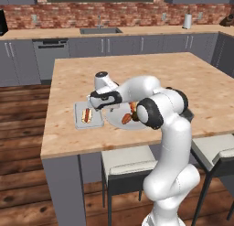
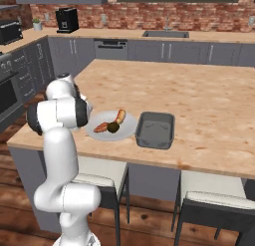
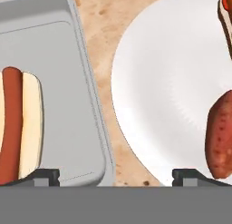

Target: Place one cooked food and one vegetable from the large plate to each tupperware container.

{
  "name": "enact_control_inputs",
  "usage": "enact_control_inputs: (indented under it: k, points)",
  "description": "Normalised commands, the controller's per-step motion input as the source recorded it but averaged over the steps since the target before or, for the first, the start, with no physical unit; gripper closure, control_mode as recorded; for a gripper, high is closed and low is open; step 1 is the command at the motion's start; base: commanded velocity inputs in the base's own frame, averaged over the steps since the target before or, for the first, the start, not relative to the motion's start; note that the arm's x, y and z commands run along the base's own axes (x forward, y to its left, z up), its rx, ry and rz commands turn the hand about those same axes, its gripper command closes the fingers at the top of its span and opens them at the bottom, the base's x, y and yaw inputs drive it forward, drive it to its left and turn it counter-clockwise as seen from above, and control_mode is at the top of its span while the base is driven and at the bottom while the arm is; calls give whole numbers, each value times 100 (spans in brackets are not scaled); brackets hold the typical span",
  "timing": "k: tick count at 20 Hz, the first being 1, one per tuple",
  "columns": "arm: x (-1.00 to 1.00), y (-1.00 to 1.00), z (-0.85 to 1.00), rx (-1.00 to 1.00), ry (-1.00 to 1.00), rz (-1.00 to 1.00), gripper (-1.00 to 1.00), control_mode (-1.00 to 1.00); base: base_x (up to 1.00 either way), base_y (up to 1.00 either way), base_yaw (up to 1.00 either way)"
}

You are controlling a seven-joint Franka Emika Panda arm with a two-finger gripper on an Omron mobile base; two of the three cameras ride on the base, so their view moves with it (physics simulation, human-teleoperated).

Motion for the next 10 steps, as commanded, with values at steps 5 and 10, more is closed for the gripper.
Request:
enact_control_inputs:
  k: [5,10]
  points:
    - [0,-55,0,0,1,-10,-100,-100,0,0,0]
    - [-3,-59,0,0,2,-5,-100,-100,0,0,0]
